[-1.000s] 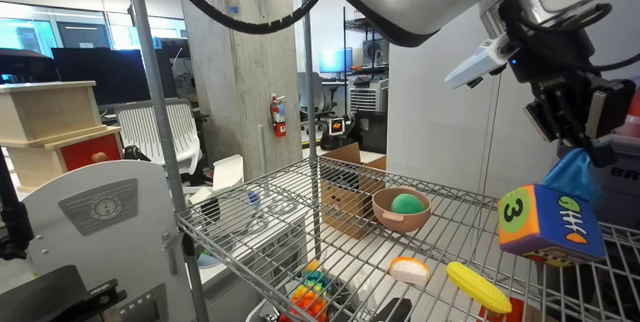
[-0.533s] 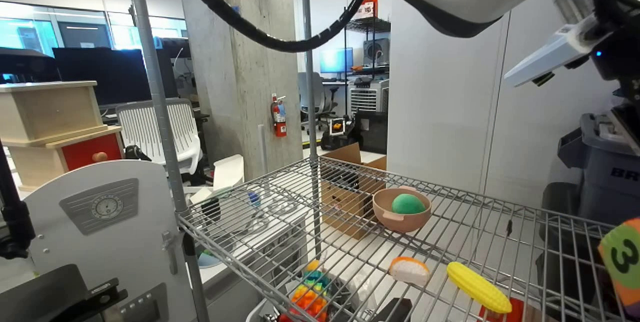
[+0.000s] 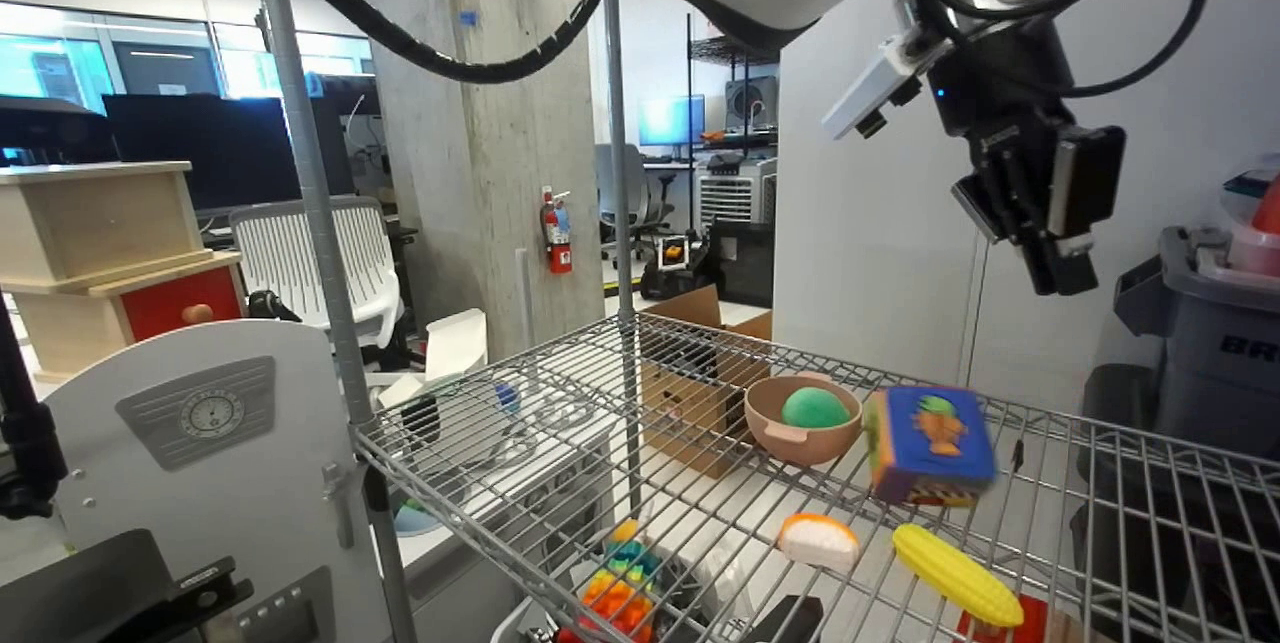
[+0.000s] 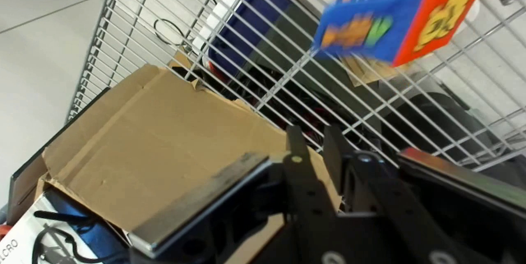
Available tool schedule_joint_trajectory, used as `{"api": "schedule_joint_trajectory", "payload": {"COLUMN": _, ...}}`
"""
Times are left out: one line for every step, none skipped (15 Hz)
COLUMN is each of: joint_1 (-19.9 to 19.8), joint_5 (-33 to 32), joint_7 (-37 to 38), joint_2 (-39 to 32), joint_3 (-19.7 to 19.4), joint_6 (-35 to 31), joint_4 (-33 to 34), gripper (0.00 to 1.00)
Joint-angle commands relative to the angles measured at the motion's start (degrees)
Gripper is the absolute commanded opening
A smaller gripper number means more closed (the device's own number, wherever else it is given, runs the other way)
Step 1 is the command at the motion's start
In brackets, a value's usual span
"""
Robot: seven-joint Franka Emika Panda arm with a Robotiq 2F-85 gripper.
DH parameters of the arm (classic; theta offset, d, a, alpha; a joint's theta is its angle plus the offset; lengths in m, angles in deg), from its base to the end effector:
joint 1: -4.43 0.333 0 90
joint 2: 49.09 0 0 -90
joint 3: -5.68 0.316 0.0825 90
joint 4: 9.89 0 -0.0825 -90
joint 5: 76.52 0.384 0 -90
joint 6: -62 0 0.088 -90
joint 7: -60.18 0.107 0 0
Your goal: Move the cube to the right, remove the green object from the bowl and put it on the shelf
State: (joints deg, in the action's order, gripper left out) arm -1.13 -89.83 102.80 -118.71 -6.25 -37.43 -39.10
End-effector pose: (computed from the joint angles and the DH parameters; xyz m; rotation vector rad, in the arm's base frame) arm 0.7903 -0.1653 0.2953 2.4745 -1.1589 0.1852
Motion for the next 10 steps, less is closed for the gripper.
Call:
{"api": "schedule_joint_trajectory", "payload": {"joint_1": -1.1, "joint_5": 2.1, "joint_7": -1.8, "joint_2": 0.1, "joint_3": 1.7, "joint_6": 4.1, "joint_4": 1.7, "gripper": 0.51}}
{"api": "schedule_joint_trajectory", "payload": {"joint_1": -1.3, "joint_5": 2.2, "joint_7": -1.8, "joint_2": 0.0, "joint_3": 1.9, "joint_6": 4.5, "joint_4": 1.7, "gripper": 0.60}}
{"api": "schedule_joint_trajectory", "payload": {"joint_1": -1.5, "joint_5": 2.2, "joint_7": -1.9, "joint_2": -0.1, "joint_3": 2.0, "joint_6": 4.8, "joint_4": 1.8, "gripper": 0.66}}
{"api": "schedule_joint_trajectory", "payload": {"joint_1": -1.7, "joint_5": 2.2, "joint_7": -2.1, "joint_2": -0.2, "joint_3": 2.1, "joint_6": 5.2, "joint_4": 1.8, "gripper": 0.75}}
{"api": "schedule_joint_trajectory", "payload": {"joint_1": -1.8, "joint_5": 2.3, "joint_7": -2.1, "joint_2": -0.3, "joint_3": 2.1, "joint_6": 5.3, "joint_4": 1.9, "gripper": 0.81}}
{"api": "schedule_joint_trajectory", "payload": {"joint_1": -2.0, "joint_5": 2.3, "joint_7": -2.2, "joint_2": -0.4, "joint_3": 2.2, "joint_6": 5.5, "joint_4": 1.9, "gripper": 0.88}}
{"api": "schedule_joint_trajectory", "payload": {"joint_1": -2.1, "joint_5": 2.3, "joint_7": -2.3, "joint_2": -0.5, "joint_3": 2.2, "joint_6": 5.5, "joint_4": 2.0, "gripper": 0.96}}
{"api": "schedule_joint_trajectory", "payload": {"joint_1": -2.2, "joint_5": 2.3, "joint_7": -2.6, "joint_2": -0.5, "joint_3": 2.3, "joint_6": 5.6, "joint_4": 2.0, "gripper": 0.99}}
{"api": "schedule_joint_trajectory", "payload": {"joint_1": -2.2, "joint_5": 2.4, "joint_7": -3.3, "joint_2": -0.5, "joint_3": 2.6, "joint_6": 5.7, "joint_4": 1.9, "gripper": 1.00}}
{"api": "schedule_joint_trajectory", "payload": {"joint_1": -2.0, "joint_5": 2.4, "joint_7": -4.3, "joint_2": -0.7, "joint_3": 2.8, "joint_6": 6.0, "joint_4": 1.7, "gripper": 1.00}}
